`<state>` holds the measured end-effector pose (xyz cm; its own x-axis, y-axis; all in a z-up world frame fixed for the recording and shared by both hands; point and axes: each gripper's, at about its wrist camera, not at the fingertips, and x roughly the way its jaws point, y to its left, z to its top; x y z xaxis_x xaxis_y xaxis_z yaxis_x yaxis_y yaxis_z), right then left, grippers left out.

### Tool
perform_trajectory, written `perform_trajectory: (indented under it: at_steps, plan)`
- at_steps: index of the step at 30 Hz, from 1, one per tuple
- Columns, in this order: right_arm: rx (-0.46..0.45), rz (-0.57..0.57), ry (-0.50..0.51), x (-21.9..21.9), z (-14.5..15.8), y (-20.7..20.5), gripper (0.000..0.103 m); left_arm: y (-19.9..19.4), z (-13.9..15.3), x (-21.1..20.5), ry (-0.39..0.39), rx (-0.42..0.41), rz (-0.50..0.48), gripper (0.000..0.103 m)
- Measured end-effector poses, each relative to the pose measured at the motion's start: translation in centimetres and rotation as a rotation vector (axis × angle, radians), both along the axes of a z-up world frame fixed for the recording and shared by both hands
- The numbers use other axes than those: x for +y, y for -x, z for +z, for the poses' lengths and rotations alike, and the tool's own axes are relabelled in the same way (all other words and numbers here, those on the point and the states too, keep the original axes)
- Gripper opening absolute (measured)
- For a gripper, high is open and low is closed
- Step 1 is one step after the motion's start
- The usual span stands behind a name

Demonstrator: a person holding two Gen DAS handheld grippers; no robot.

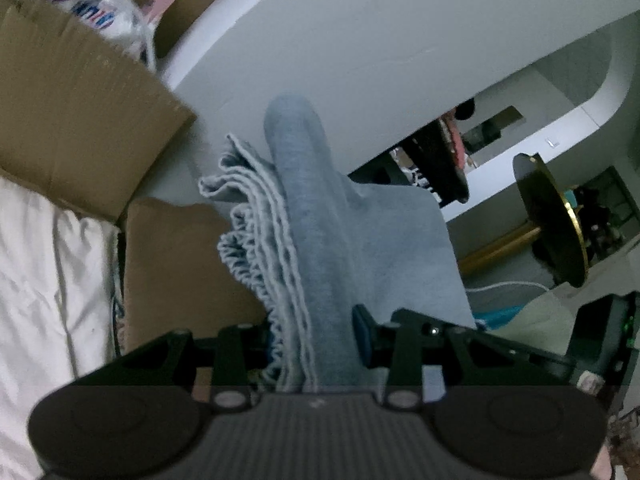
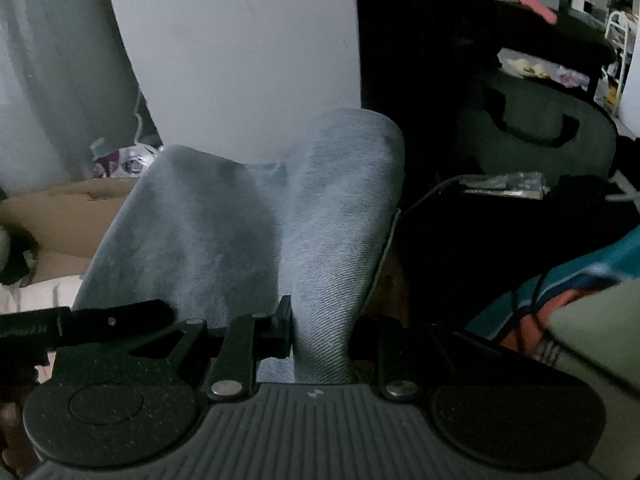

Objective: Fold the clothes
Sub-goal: 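Lower the folded pants and open the left gripper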

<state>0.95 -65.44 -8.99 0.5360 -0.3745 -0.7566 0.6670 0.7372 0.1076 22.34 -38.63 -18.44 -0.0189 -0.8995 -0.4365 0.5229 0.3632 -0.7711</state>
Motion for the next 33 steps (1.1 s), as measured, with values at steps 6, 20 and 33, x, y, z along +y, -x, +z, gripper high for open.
perform_trajectory:
  at_steps: [6, 20, 33]
  plan:
    - [0.001, 0.017, 0.000, -0.6, -3.2, -0.2, 0.023, 0.0, -2.9, 0.1, 0.010, 0.011, -0.002, 0.039]
    - [0.030, 0.000, 0.017, -1.5, -10.1, -1.2, 0.027, -2.2, -8.7, -0.3, -0.030, 0.083, 0.005, 0.047]
    - [0.006, -0.022, 0.019, -1.3, -10.1, -0.8, 0.029, -4.0, 0.1, -0.7, -0.234, -0.172, -0.087, 0.048]
